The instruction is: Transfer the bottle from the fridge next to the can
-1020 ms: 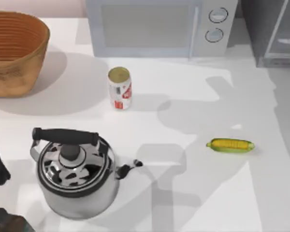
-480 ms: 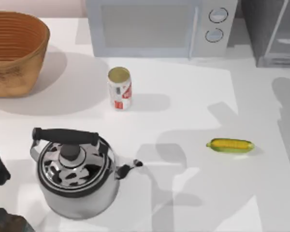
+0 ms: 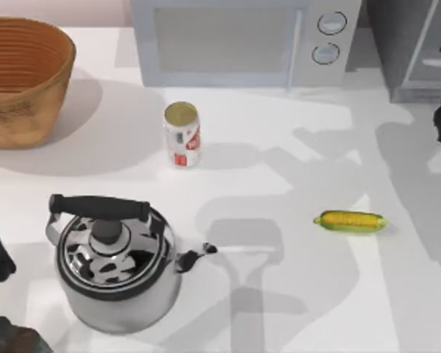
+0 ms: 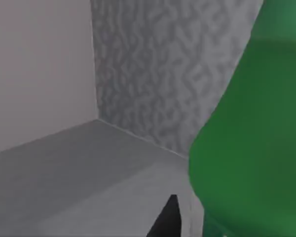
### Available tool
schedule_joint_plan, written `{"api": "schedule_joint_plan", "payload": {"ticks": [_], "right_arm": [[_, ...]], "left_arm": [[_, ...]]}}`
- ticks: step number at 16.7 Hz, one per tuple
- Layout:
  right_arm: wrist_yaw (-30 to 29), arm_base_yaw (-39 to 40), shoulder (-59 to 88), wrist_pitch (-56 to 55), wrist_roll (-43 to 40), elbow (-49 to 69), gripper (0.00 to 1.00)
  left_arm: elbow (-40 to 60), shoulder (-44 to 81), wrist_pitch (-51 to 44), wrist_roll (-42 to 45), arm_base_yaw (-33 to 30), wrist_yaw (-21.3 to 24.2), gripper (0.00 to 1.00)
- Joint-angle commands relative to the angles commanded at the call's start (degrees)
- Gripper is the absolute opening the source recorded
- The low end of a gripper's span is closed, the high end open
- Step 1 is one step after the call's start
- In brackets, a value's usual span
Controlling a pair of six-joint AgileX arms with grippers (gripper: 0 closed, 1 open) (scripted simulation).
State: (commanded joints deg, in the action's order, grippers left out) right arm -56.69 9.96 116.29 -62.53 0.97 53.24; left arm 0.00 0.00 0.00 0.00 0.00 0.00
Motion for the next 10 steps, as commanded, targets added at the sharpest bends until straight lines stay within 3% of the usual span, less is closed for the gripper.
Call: {"api": "schedule_joint_plan", "payload": {"ticks": [6, 10], "right_arm": [[11.8, 21.7, 7.9, -6.5, 0.4, 1.3, 0.00], [16.6, 27.8, 10.2, -8.7, 0.6, 1.5, 0.00]], "left_arm": [[0.0, 0.0, 0.0, 0.0, 0.0, 0.0, 1.00], [0.0, 0.0, 0.0, 0.0, 0.0, 0.0, 1.00]]}}
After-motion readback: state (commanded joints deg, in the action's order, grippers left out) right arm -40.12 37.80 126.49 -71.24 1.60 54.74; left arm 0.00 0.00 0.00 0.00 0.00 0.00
